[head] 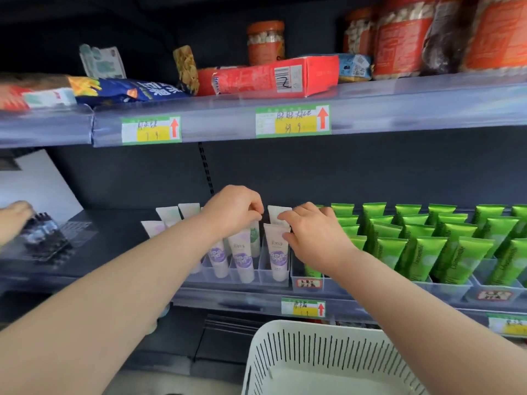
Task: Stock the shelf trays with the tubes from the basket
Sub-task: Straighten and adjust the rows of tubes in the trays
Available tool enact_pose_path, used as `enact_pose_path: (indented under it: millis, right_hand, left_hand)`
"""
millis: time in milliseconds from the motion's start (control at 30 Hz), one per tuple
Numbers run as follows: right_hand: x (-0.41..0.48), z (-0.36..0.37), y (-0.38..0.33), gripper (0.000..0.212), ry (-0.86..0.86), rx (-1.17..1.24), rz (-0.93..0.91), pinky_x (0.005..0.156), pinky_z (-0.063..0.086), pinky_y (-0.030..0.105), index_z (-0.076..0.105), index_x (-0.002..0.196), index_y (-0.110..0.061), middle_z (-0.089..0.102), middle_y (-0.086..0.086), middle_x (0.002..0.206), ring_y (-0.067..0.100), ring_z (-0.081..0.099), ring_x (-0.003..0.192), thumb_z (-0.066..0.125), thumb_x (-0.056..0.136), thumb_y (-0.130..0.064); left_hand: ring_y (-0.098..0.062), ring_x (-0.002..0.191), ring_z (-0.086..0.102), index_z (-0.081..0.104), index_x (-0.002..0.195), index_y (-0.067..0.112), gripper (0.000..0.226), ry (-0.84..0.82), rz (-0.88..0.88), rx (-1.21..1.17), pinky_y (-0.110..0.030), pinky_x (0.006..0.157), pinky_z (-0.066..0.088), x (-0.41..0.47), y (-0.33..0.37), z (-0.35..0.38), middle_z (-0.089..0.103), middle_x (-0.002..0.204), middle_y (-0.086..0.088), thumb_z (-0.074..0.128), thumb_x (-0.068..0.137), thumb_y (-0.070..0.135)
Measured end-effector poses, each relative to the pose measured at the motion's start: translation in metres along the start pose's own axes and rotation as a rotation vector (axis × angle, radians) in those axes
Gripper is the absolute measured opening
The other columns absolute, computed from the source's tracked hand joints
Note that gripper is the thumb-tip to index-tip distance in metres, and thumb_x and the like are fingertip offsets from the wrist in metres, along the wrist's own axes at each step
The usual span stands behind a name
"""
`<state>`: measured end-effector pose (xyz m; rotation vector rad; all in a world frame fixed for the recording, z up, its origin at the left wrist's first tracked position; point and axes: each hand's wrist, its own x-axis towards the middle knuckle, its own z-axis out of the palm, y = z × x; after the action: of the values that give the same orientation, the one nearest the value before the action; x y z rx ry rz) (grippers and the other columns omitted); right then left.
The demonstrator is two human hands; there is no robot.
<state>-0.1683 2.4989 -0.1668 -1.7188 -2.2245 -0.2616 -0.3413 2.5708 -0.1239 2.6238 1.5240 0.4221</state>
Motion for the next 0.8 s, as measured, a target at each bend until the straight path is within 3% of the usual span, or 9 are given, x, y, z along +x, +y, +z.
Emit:
enact_pose_path:
  millis: [100, 200, 300, 533, 633, 800]
  right_hand:
    - [0.018, 0.008, -0.015, 0.038, -0.041, -0.034, 0.013, 0.094, 0.033, 0.041, 0.044, 0.135, -0.021, 0.056, 0.0, 0.127, 0.024, 0.043, 0.122, 0.044, 0.097, -0.029]
    - [0.029, 0.012, -0.026, 0.031, -0.153, -0.13, 0.097, 0.08, 0.031, 0.039, 0.052, 0.121, -0.021, 0.062, 0.002, 0.111, 0.024, 0.047, 0.113, 0.046, 0.092, -0.014]
    - [0.032, 0.017, -0.032, 0.04, -0.187, -0.104, 0.125, 0.078, 0.027, 0.038, 0.058, 0.112, -0.023, 0.062, 0.002, 0.098, 0.023, 0.045, 0.112, 0.046, 0.08, -0.003]
    - [0.033, 0.018, -0.036, 0.044, -0.167, -0.132, 0.094, 0.082, 0.03, 0.039, 0.057, 0.115, -0.025, 0.063, 0.001, 0.099, 0.022, 0.046, 0.11, 0.046, 0.079, 0.0]
    - [0.036, 0.018, -0.039, 0.044, -0.185, -0.116, 0.101, 0.078, 0.028, 0.039, 0.053, 0.119, -0.025, 0.064, 0.0, 0.103, 0.023, 0.049, 0.106, 0.045, 0.082, -0.003]
    - [0.046, 0.022, -0.059, 0.028, -0.063, -0.052, 0.024, 0.084, 0.034, 0.04, 0.052, 0.122, -0.025, 0.062, -0.003, 0.116, 0.023, 0.051, 0.111, 0.045, 0.095, -0.026]
  left_hand:
    - [-0.014, 0.104, 0.06, 0.068, 0.112, 0.021, 0.024, -0.07, -0.033, 0.038, -0.037, 0.09, 0.051, -0.007, -0.02, -0.003, 0.067, 0.11, 0.005, 0.066, 0.089, 0.029]
    - [-0.016, 0.11, 0.058, 0.061, 0.123, 0.019, 0.033, -0.186, -0.071, 0.04, -0.037, 0.096, 0.048, -0.008, -0.034, -0.003, 0.064, 0.119, 0.001, 0.061, 0.092, 0.028]
    - [-0.016, 0.109, 0.058, 0.066, 0.117, 0.02, 0.025, -0.236, -0.068, 0.053, -0.036, 0.095, 0.048, -0.009, -0.042, 0.002, 0.064, 0.118, 0.003, 0.057, 0.094, 0.024]
    - [-0.016, 0.105, 0.058, 0.071, 0.106, 0.021, 0.021, -0.191, -0.073, 0.017, -0.038, 0.092, 0.049, -0.013, -0.047, 0.009, 0.066, 0.112, 0.006, 0.054, 0.094, 0.021]
    - [-0.016, 0.105, 0.059, 0.07, 0.11, 0.019, 0.023, -0.128, -0.096, -0.021, -0.037, 0.092, 0.049, -0.017, -0.05, 0.002, 0.067, 0.112, 0.006, 0.054, 0.095, 0.019]
    - [-0.018, 0.104, 0.061, 0.07, 0.11, 0.017, 0.021, -0.025, -0.167, -0.063, -0.038, 0.093, 0.05, -0.027, -0.073, -0.006, 0.067, 0.112, 0.001, 0.056, 0.094, 0.018]
